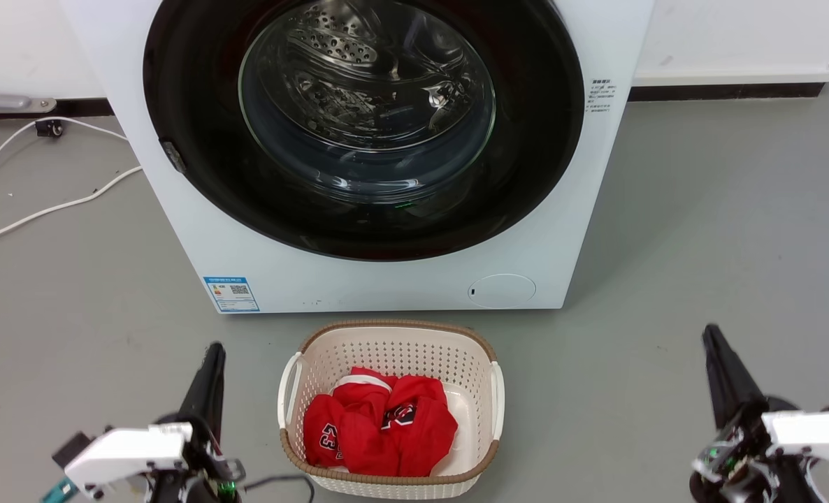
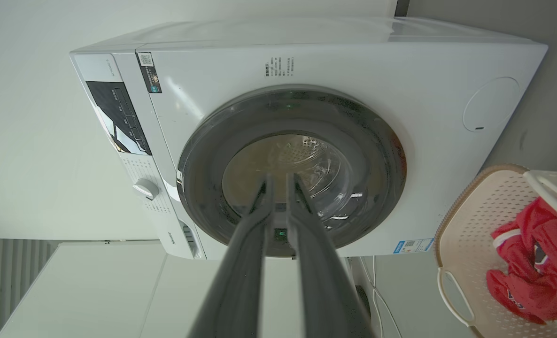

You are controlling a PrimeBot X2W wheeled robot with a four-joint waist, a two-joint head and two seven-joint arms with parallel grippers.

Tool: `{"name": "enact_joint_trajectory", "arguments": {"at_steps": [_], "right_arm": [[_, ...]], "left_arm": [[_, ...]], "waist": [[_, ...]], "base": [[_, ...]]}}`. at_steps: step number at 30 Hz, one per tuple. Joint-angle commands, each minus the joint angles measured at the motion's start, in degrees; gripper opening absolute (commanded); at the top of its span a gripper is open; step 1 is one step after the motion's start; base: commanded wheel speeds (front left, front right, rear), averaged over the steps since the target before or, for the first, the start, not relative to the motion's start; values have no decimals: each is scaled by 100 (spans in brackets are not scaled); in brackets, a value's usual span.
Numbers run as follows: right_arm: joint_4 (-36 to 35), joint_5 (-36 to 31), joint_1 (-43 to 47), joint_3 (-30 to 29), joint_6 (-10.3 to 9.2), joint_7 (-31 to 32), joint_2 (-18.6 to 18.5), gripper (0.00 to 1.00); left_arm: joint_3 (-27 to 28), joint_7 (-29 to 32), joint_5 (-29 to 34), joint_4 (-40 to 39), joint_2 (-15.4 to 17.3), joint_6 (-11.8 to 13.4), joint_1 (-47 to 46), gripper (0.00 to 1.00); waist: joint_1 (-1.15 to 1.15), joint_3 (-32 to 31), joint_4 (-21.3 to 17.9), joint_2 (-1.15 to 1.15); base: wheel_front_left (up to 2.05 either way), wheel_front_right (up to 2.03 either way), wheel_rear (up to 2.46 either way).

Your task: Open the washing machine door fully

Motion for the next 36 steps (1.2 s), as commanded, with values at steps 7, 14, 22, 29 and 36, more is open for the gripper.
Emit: {"name": "enact_joint_trajectory", "arguments": {"at_steps": [7,14,22,29,36], "right_arm": [[-165,-85,76,83,0,-194,9,100],[-324,-419,135,110,0,-379,15,100],[-541,-1428,149,204,0,-573,22,100],[-786,-2457,172,253,1,-730,27,100],[-933,-3442,220,319,1,-878,32,100]], "left_arm": [[-232,-184,63,-98,-1,0,6,100],[-347,-394,404,-259,30,-2,-13,100],[-254,-595,1356,-566,10,-4,-24,100],[-247,-758,2157,-780,2,-6,-16,100],[-276,-909,2912,-874,2,-7,32,100]], "waist": [[0,3,-5,0],[0,5,-10,0],[0,13,-21,0],[0,19,-9,0],[0,30,8,0]], "base": [[0,0,0],[0,0,0],[0,0,0],[0,0,0],[0,0,0]]}}
